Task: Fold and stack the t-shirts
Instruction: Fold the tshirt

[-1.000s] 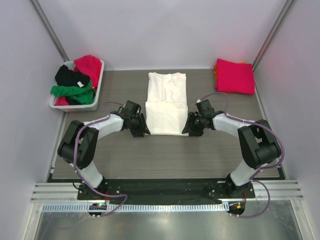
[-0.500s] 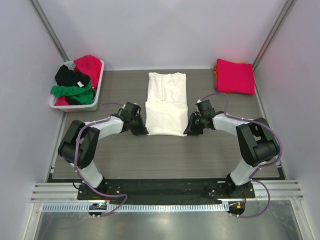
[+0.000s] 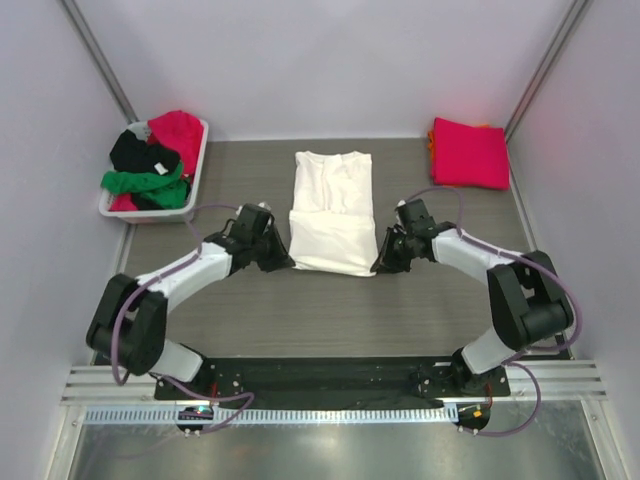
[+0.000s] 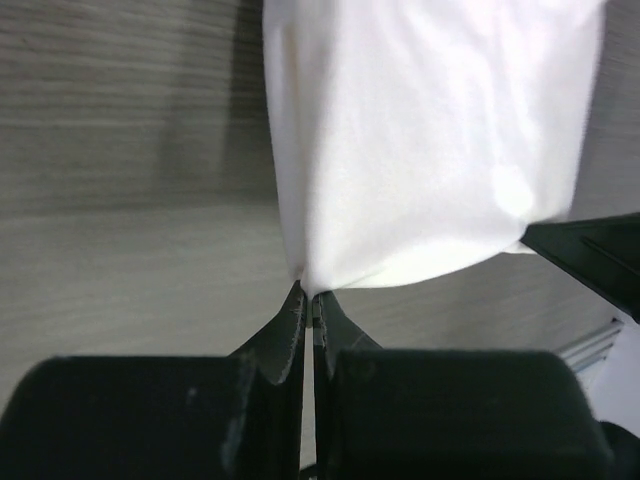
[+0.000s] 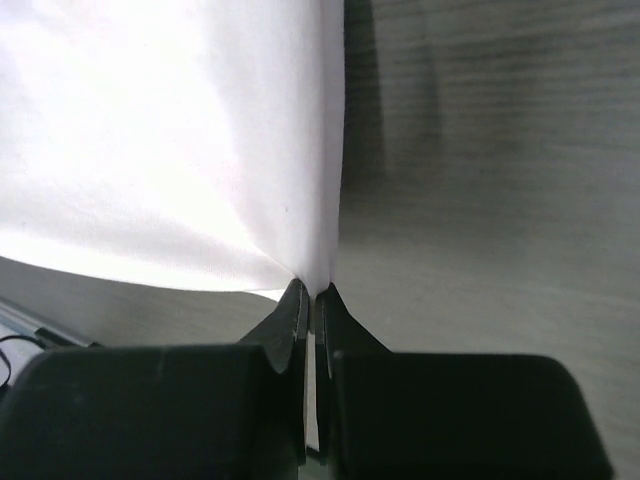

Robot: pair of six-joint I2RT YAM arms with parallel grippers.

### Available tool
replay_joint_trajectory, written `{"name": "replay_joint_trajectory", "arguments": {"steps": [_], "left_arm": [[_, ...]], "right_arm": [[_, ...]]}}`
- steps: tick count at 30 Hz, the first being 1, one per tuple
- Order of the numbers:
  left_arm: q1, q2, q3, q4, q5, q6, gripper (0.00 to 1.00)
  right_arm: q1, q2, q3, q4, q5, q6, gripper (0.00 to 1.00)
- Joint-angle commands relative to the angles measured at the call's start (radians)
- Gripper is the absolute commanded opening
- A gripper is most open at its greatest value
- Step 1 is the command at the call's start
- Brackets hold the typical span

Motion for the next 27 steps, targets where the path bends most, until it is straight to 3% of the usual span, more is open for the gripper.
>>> {"name": "replay_joint_trajectory", "arguments": {"steps": [1, 15, 21, 27], "left_arm": [[-0.032, -0.16, -0.012, -0.144, -0.034, -0.034, 0.0], [-0.14, -0.6, 0.06, -0.592, -0.138, -0.183, 0.0], [-0.14, -0.61, 0.158, -0.683, -0.238, -0.141, 0.0], [-0.13, -0.464, 0.236, -0.675, -0.273, -0.091, 0.0]], "right_arm": [[-0.002, -0.155, 0.019, -0.181, 0.02, 0.01, 0.01], [0.094, -0.596, 0.059, -0.552, 0.052, 0.091, 0.01], [0.098, -0.575, 0.174, -0.632, 0.115, 0.056, 0.01], [0.088, -0.42, 0.276, -0.637, 0.166, -0.013, 0.01]]}}
